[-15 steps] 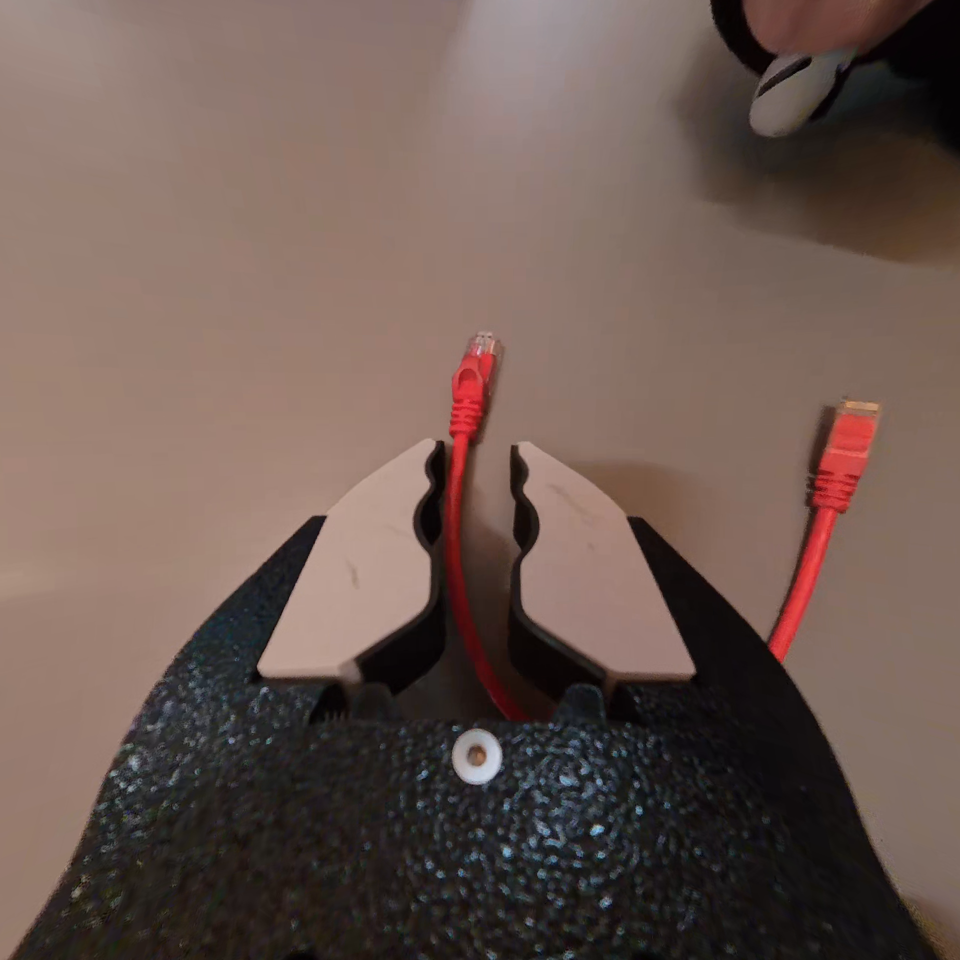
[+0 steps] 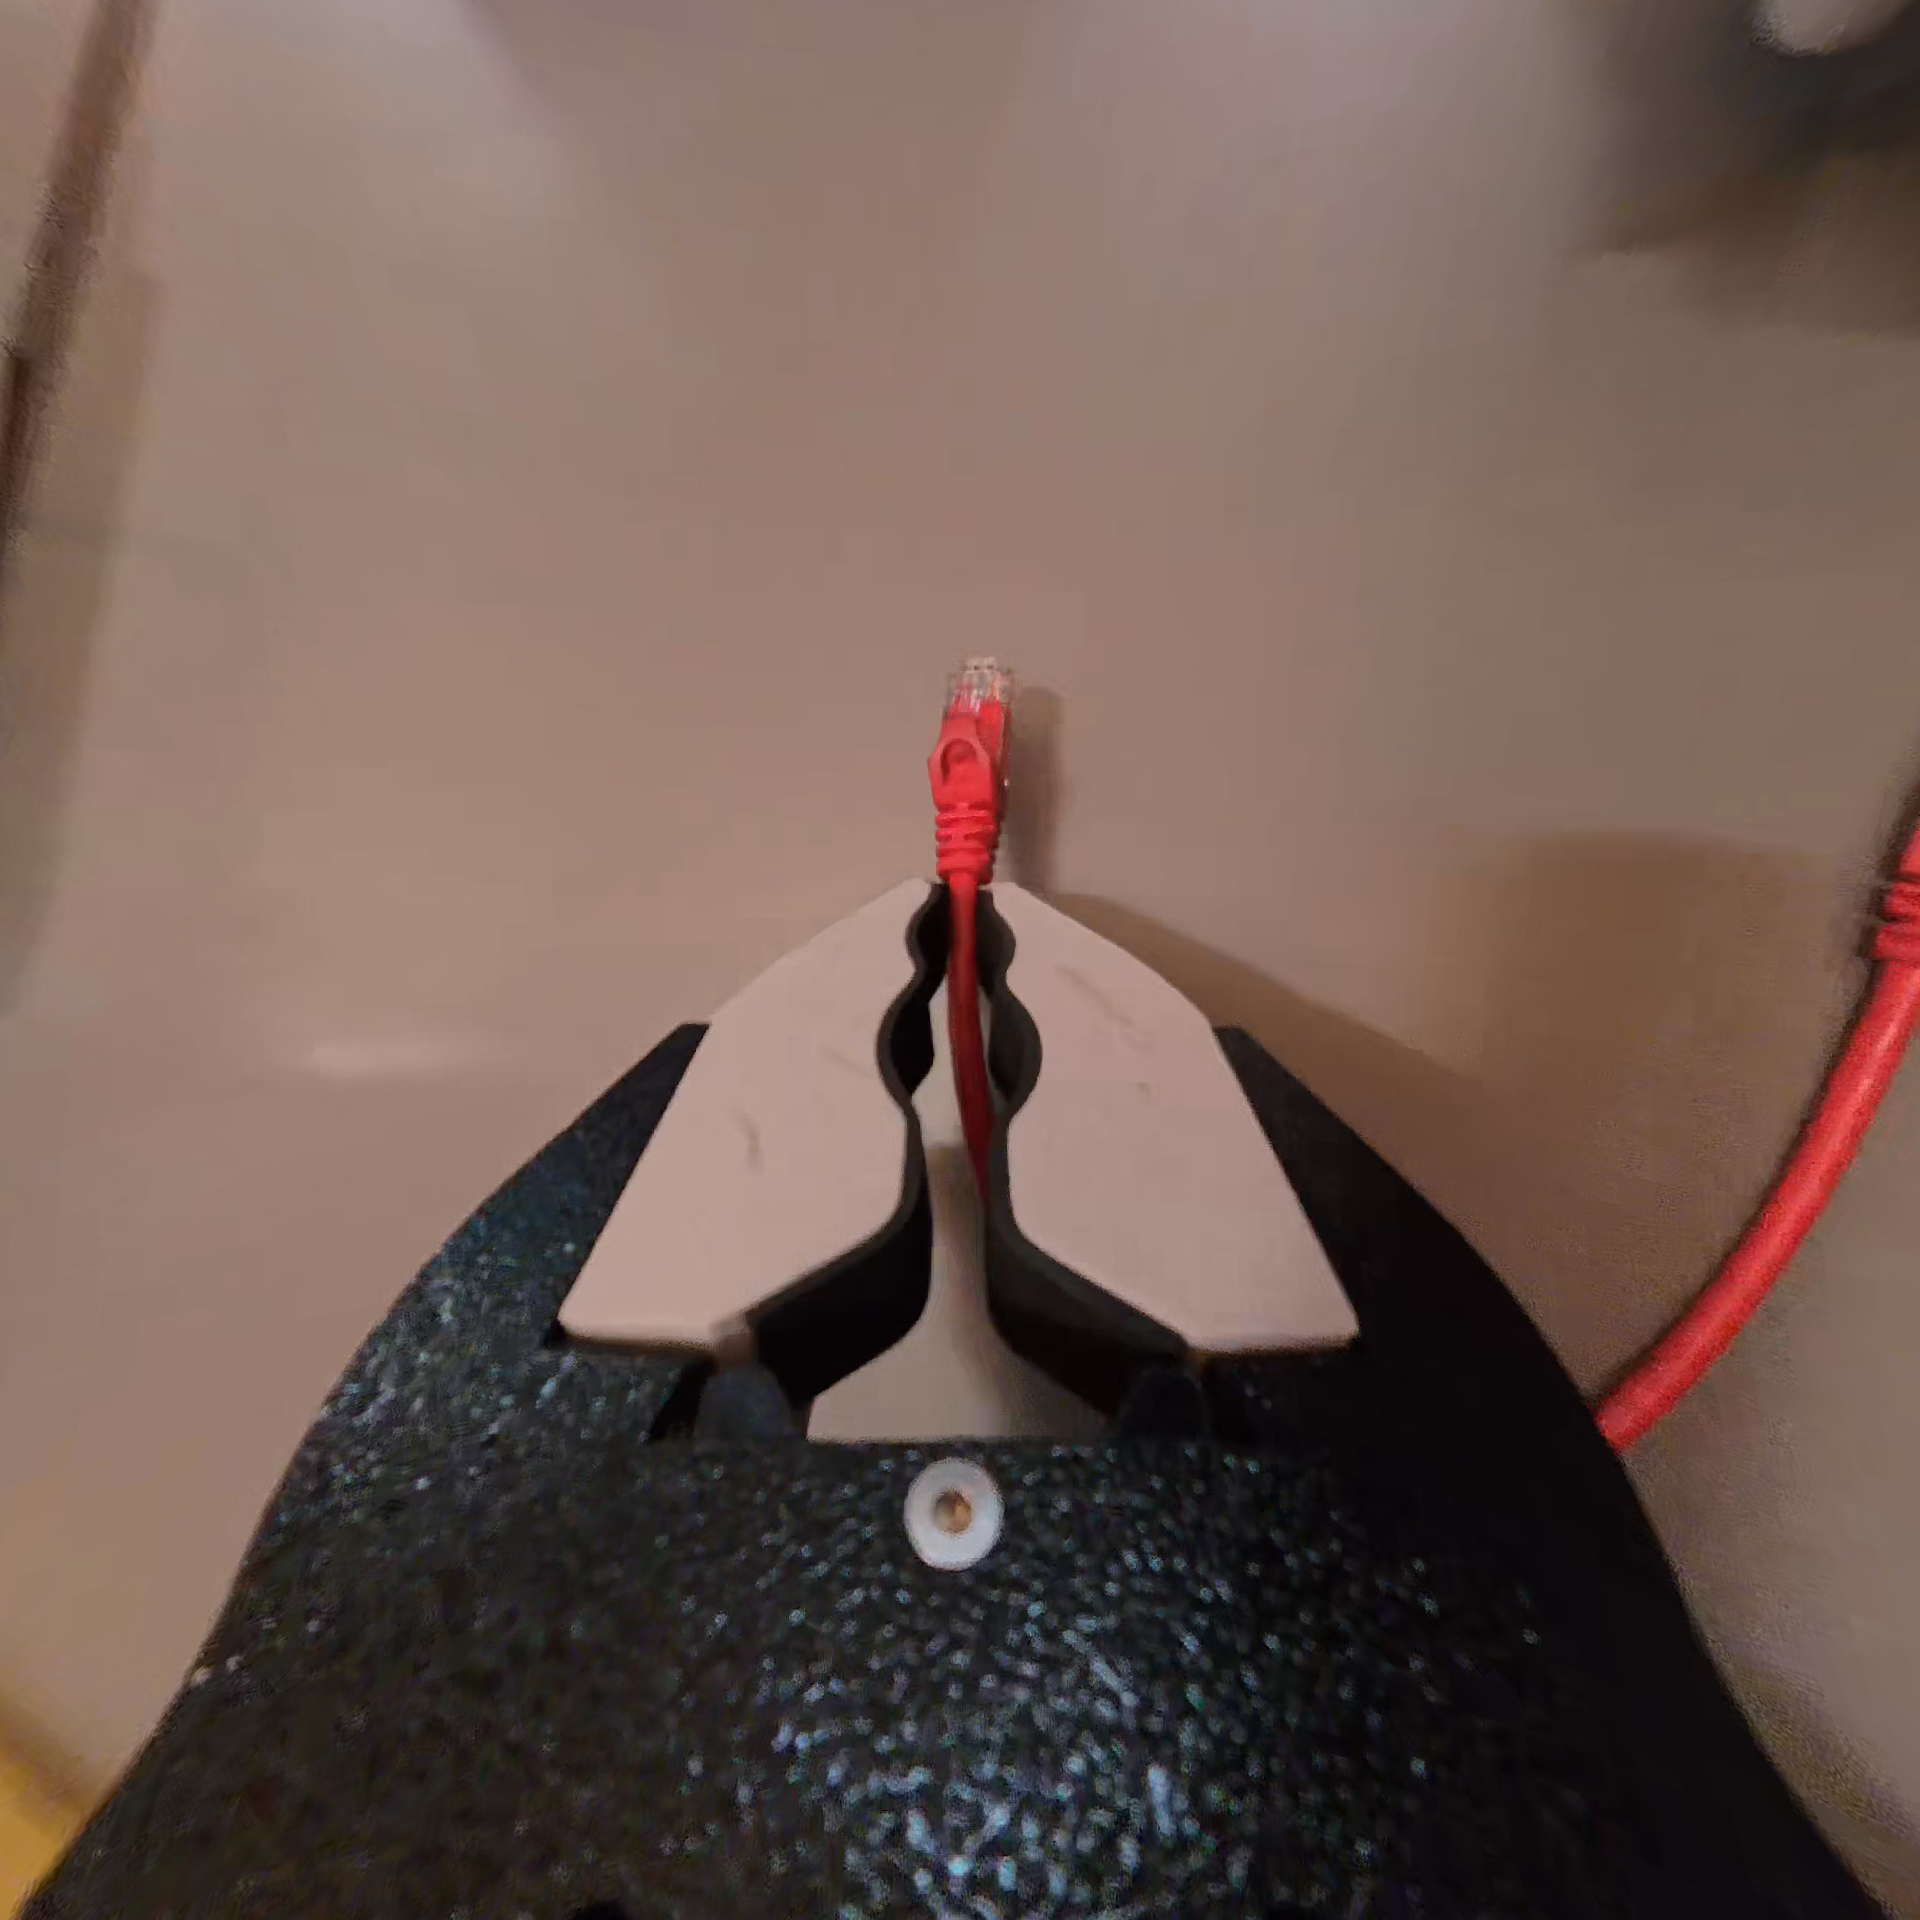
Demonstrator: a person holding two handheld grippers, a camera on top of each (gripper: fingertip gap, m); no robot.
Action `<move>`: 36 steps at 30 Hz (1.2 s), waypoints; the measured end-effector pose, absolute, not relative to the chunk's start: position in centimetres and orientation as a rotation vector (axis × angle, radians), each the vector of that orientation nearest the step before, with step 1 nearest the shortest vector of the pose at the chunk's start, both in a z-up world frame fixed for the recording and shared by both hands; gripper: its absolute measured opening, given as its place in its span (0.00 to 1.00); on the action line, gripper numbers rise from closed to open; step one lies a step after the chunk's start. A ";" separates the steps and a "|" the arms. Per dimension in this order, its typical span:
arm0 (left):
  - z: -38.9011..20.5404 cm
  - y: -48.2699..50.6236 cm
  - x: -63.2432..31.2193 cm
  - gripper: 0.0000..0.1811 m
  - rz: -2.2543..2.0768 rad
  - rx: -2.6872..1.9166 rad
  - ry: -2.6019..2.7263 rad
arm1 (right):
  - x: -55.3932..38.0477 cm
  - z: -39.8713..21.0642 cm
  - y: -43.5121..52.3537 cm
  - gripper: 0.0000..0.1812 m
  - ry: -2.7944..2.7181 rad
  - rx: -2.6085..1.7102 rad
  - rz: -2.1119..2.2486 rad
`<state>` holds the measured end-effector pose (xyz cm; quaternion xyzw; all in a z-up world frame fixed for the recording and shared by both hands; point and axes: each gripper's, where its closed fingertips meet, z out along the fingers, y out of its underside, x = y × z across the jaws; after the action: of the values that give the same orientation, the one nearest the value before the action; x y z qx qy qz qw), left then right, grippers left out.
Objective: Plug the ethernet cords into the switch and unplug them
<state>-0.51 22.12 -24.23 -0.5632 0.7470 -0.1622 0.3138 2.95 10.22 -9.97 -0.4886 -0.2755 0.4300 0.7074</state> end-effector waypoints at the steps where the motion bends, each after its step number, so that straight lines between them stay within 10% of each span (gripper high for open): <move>1: -22.8 23.6 -0.6 0.02 -0.347 -1.458 1.892 | 3.1 -10.0 10.3 0.41 -0.603 -1.086 0.948; 9: -6.5 28.0 -3.8 0.02 0.275 -0.903 1.266 | 3.1 -10.1 10.5 0.41 -0.609 -1.095 0.924; 23: -23.2 17.1 -3.1 0.03 -0.045 -0.891 2.055 | 2.8 -10.5 10.6 0.41 -0.631 -1.113 0.907; 36: -24.8 14.1 -2.9 0.18 -0.851 -1.456 2.123 | 2.4 -10.8 10.6 0.41 -0.653 -1.125 0.907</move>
<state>-2.94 14.14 -24.80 -0.5245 0.7650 -0.3066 0.2136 2.42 10.55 -10.75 -0.5052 -0.2935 0.4074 0.7019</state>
